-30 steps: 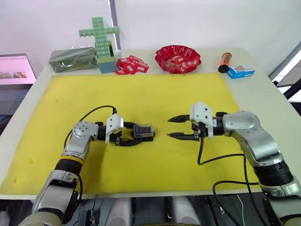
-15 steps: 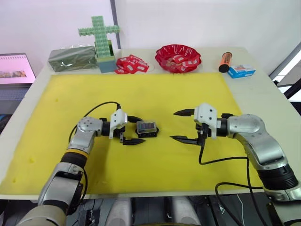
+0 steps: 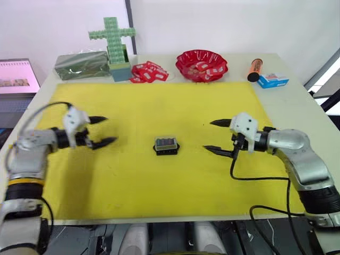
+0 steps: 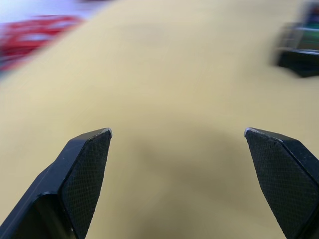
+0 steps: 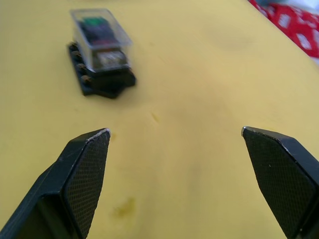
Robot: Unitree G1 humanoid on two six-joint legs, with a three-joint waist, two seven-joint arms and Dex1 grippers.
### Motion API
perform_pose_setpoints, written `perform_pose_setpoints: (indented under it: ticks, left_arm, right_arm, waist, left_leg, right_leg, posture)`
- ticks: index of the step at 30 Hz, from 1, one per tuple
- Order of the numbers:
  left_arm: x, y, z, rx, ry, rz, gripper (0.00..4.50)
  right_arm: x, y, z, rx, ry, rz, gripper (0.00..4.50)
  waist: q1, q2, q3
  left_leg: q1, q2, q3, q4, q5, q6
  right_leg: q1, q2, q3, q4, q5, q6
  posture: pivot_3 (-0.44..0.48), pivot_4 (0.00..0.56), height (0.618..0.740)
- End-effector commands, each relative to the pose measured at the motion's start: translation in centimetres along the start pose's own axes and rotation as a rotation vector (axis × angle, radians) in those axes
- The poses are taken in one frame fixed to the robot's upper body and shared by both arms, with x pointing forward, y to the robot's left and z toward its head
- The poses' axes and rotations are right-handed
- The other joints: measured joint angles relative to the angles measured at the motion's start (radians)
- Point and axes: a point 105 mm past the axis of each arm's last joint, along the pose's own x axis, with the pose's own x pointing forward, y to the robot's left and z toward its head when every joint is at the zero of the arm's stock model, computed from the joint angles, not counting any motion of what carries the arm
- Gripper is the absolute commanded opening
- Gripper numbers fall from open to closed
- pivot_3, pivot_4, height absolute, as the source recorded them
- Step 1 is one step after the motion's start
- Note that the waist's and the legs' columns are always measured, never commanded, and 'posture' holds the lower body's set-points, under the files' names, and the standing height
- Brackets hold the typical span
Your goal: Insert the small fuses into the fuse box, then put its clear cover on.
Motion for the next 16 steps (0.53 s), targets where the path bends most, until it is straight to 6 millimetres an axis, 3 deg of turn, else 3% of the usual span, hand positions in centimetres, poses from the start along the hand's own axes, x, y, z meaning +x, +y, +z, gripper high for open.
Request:
perform_pose_setpoints:
  ticks: [1,6,16]
  left_arm:
    - [-2.0,1.4,1.7,0.049,-0.011,0.083,4.49]
    - [-3.2,2.2,1.6,0.055,0.006,0.125,4.49]
    - [-2.9,1.9,0.3,0.087,0.115,0.126,4.49]
  right_arm:
    - [-0.8,-0.6,0.6,-0.018,-0.02,-0.046,4.5]
    - [-0.9,-0.8,0.4,-0.004,-0.024,-0.06,4.5]
    - [-1.4,-1.3,0.8,-0.015,-0.018,-0.066,4.5]
  waist:
    - [0.001,0.0,0.0]
    - [-0.002,0.0,0.0]
    - [-0.003,0.0,0.0]
  left_leg:
    - [0.0,0.0,0.0,0.0,0.0,0.0]
    - [0.0,0.0,0.001,0.0,0.0,0.0]
    - [0.0,-0.001,0.005,0.0,0.0,0.0]
  right_leg:
    - [0.001,0.0,0.0,0.0,0.0,0.0]
    - [0.0,-0.001,0.0,0.0,-0.001,-0.003]
    - [0.0,0.0,0.0,0.0,-0.001,-0.002]
  posture:
    - [0.0,0.15,0.74]
    - [0.0,0.15,0.74]
    - [0.0,0.15,0.74]
